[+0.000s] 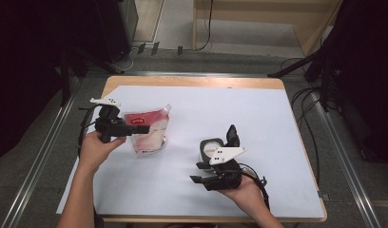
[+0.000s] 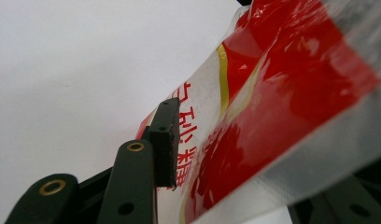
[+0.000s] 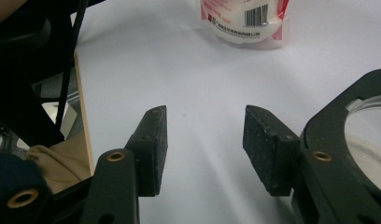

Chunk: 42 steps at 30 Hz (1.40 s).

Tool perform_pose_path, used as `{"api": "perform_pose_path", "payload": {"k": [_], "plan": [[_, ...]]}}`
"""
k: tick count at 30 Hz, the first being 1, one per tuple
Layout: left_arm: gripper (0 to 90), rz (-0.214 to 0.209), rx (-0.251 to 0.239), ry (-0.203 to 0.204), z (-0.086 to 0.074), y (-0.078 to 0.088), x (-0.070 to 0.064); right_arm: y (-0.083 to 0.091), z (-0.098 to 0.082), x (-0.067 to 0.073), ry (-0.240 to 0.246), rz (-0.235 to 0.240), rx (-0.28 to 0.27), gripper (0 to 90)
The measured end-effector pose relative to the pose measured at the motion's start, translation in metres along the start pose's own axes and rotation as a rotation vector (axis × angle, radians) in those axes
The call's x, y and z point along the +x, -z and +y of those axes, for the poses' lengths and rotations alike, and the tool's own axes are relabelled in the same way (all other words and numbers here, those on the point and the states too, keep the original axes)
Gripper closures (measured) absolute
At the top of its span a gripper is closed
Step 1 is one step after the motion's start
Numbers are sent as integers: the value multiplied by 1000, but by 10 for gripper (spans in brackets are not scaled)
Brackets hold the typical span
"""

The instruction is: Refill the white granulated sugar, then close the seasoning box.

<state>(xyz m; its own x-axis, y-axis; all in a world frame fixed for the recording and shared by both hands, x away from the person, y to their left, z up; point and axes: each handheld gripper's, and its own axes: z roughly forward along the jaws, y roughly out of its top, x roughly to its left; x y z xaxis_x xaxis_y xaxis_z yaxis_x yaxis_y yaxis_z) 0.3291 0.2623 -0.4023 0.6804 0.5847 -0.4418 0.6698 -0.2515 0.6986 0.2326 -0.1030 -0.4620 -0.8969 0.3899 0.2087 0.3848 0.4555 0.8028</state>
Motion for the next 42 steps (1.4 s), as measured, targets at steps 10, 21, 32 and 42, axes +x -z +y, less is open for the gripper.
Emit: {"api": "perform_pose_path", "payload": {"k": [10,21,32,42], "plan": [[542,17,10,23,-2,8,-4,8,2,-6,-46,13,7,602],[488,20,-4,18,-5,19,-4,23,1,-19,-87,10,20,844],[466,53,1,27,-8,26,-4,44,-4,-36,-116,-9,27,900],[466,72,21,37,-16,33,-4,60,-8,-49,-143,-26,28,900]]}}
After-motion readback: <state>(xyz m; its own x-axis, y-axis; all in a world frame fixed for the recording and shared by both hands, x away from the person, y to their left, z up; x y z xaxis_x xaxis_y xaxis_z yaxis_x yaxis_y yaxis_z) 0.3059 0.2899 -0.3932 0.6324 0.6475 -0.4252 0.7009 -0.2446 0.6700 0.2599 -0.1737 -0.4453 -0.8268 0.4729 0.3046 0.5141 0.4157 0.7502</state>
